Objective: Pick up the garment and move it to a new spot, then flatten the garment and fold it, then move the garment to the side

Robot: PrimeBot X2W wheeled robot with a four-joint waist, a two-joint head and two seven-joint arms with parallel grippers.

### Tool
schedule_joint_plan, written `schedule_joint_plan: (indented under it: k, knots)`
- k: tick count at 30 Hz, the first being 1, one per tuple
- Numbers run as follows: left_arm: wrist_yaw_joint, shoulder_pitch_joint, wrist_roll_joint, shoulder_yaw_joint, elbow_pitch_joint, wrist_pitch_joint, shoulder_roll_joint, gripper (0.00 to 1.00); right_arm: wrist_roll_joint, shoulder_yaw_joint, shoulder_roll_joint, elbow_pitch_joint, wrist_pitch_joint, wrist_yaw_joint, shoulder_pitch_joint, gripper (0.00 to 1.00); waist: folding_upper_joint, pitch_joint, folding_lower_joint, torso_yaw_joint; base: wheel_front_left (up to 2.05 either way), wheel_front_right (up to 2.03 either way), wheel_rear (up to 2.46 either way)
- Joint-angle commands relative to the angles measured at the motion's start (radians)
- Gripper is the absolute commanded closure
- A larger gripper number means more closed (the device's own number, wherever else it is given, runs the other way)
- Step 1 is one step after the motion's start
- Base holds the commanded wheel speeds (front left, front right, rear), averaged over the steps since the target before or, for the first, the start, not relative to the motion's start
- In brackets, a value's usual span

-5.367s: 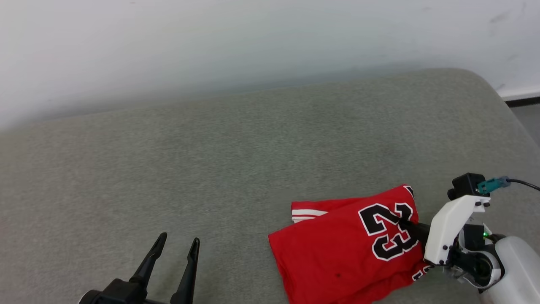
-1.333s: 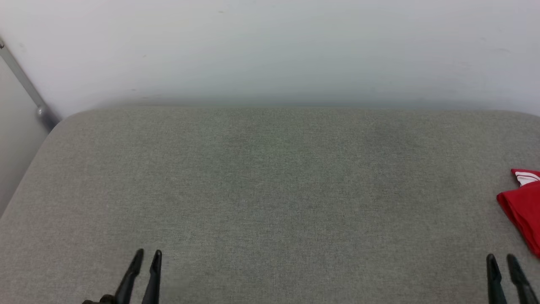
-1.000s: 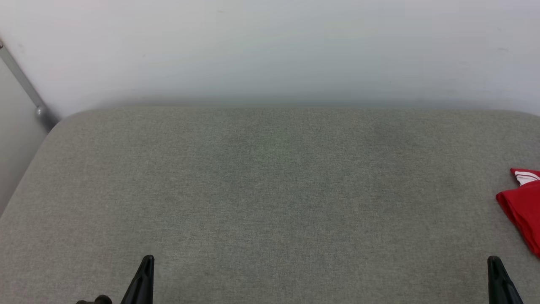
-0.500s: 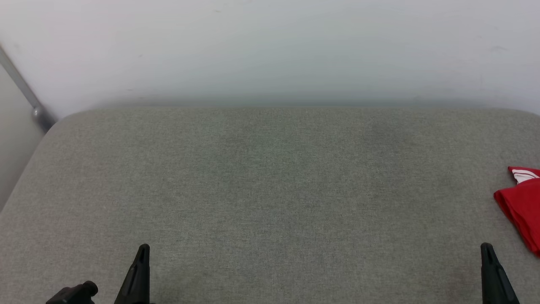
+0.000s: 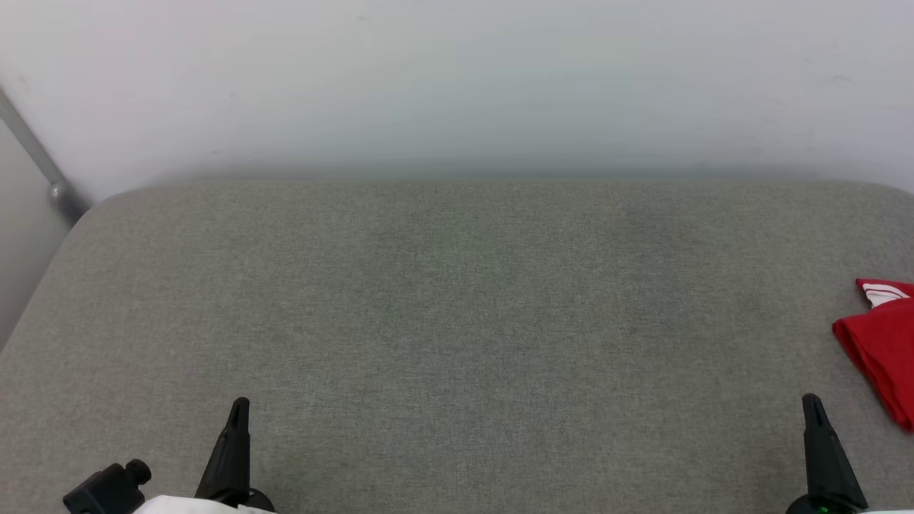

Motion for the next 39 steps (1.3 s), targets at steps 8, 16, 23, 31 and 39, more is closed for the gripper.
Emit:
schedule_joint_plan:
  k: [8,16,23,31,39]
  knots:
    - [0.0,-0.051,-0.127,0.015,0.015,0.028,-0.005,1.0,0.135,0.006,-0.012,0.03,0.028,0.0,-0.061,1.0,0.0,0.001,0.0,-0.004,0.0,0.0,0.0]
    - [0.0,-0.076,-0.222,0.023,0.035,0.052,-0.012,1.0,0.236,0.01,-0.013,0.062,0.052,0.0,-0.096,1.0,0.0,0.002,0.0,-0.008,0.0,0.0,0.0]
    - [0.0,-0.097,-0.299,0.031,0.052,0.071,-0.017,1.0,0.317,0.012,-0.013,0.088,0.072,0.0,-0.125,1.0,0.0,0.003,0.0,-0.012,0.0,0.0,0.0]
    - [0.0,-0.119,-0.382,0.039,0.07,0.093,-0.024,1.0,0.403,0.014,-0.012,0.116,0.096,0.0,-0.155,1.0,0.0,0.004,0.0,-0.016,0.0,0.0,0.0]
    - [0.0,-0.137,-0.448,0.046,0.085,0.112,-0.03,1.0,0.473,0.015,-0.011,0.14,0.114,0.0,-0.178,1.0,0.0,0.005,0.0,-0.019,0.0,0.0,0.0]
